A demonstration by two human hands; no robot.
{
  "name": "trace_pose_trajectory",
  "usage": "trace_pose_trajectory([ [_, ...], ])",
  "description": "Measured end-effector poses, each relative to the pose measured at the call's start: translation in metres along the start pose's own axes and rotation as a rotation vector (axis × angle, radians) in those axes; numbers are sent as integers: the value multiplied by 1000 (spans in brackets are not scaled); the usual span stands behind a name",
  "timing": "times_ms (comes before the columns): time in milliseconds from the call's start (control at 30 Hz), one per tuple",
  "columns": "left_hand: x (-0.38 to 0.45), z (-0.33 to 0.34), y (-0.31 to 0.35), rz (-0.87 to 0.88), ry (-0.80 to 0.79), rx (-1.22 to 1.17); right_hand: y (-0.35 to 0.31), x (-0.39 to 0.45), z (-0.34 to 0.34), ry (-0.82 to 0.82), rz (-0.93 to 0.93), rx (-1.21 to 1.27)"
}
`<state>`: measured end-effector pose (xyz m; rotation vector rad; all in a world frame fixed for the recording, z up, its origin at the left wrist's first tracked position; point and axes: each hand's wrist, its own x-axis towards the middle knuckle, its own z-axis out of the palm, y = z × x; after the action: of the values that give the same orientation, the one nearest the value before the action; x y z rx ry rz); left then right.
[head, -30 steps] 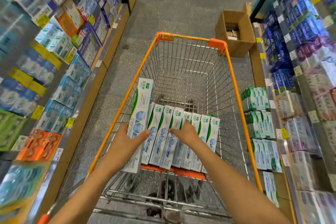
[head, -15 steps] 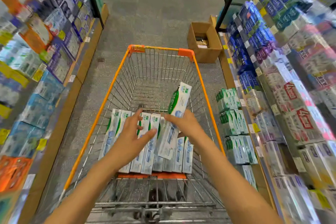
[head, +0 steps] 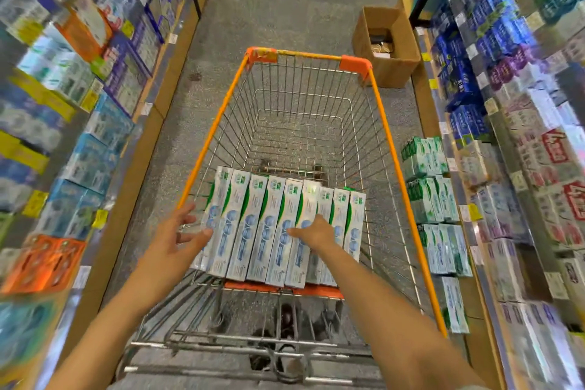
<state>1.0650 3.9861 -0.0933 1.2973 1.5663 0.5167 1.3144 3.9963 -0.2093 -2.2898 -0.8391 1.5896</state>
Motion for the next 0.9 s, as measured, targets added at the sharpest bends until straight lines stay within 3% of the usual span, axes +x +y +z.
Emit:
trace_pose_trajectory([
  [167, -6, 6, 0, 11, -43, 39, 1, 7, 5, 35, -20, -117],
  [367, -20, 7, 8, 63, -59, 45, -4, -6, 0, 73, -113, -466],
  [433, -26, 7, 13, 88, -64, 56, -19, -29, -17, 134, -129, -459],
  [600, -39, 20, 56, 237, -84, 44, -50, -151, -109, 550, -612, -126],
  [700, -58, 45, 98, 365, -121, 19, -25, -247, -167, 891, -875, -46],
  [767, -79, 69, 126, 464, -158, 17, 12, -302, -197, 1088, -940, -46],
  [900, -121, 127, 174, 615, -249, 16, 99, -357, -237, 1283, -821, -21],
])
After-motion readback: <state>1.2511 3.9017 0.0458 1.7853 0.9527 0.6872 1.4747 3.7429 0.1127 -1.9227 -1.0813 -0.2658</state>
